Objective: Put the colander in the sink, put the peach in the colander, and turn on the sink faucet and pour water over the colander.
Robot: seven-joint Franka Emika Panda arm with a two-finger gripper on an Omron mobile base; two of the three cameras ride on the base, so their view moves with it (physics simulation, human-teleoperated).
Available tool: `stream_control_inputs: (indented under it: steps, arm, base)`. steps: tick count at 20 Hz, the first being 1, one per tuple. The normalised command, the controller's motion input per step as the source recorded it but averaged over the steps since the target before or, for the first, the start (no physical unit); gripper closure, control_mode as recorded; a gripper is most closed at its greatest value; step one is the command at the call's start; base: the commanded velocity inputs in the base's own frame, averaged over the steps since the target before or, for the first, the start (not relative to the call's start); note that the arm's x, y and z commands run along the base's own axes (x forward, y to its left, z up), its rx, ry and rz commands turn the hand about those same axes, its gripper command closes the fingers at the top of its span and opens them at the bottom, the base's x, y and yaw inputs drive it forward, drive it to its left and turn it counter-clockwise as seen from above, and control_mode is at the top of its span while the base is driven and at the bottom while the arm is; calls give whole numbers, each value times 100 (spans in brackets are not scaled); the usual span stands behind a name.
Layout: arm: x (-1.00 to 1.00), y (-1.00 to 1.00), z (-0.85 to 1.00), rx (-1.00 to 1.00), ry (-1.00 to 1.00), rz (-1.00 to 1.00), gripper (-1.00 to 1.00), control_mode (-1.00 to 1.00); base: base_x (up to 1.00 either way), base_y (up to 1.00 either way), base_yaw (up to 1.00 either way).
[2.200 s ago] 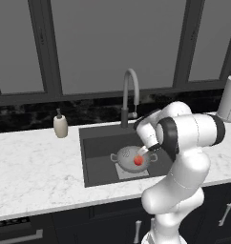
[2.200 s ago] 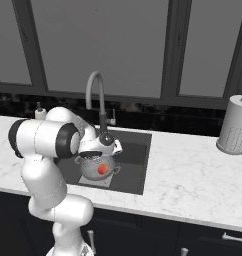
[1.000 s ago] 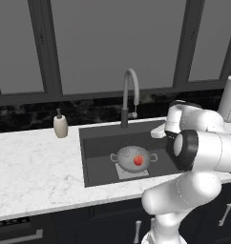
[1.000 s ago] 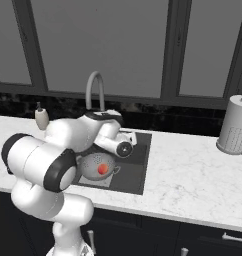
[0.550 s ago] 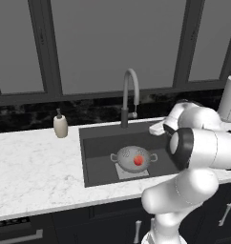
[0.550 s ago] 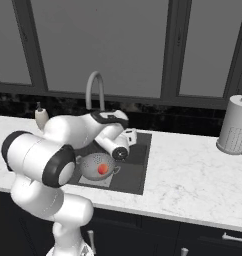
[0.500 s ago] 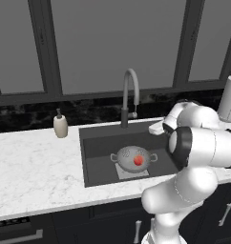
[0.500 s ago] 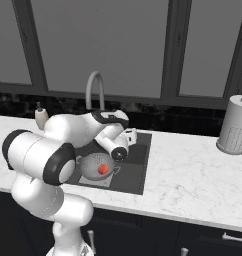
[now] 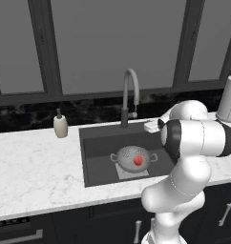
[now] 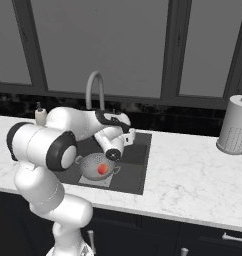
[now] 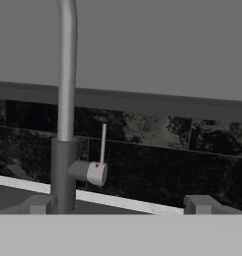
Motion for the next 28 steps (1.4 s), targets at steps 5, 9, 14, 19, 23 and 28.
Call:
stream_control_inputs:
  steps: [5, 9, 14, 19, 23, 28]
  arm:
    - [13, 0, 0, 0, -2, 0, -100, -100]
    - [19, 0, 0, 1, 0, 0, -100, -100]
    - [25, -4, 0, 3, 0, 0, -100, -100]
    - [32, 0, 0, 1, 0, 0, -100, -100]
    - [35, 2, 0, 2, 0, -2, -100, -100]
    - [29, 17, -2, 0, 0, -4, -100, -100]
  base:
    - [0, 0, 0]
    - [0, 0, 0]
    - [0, 0, 0]
    - [0, 0, 0]
    - [0, 0, 0]
    - [0, 0, 0]
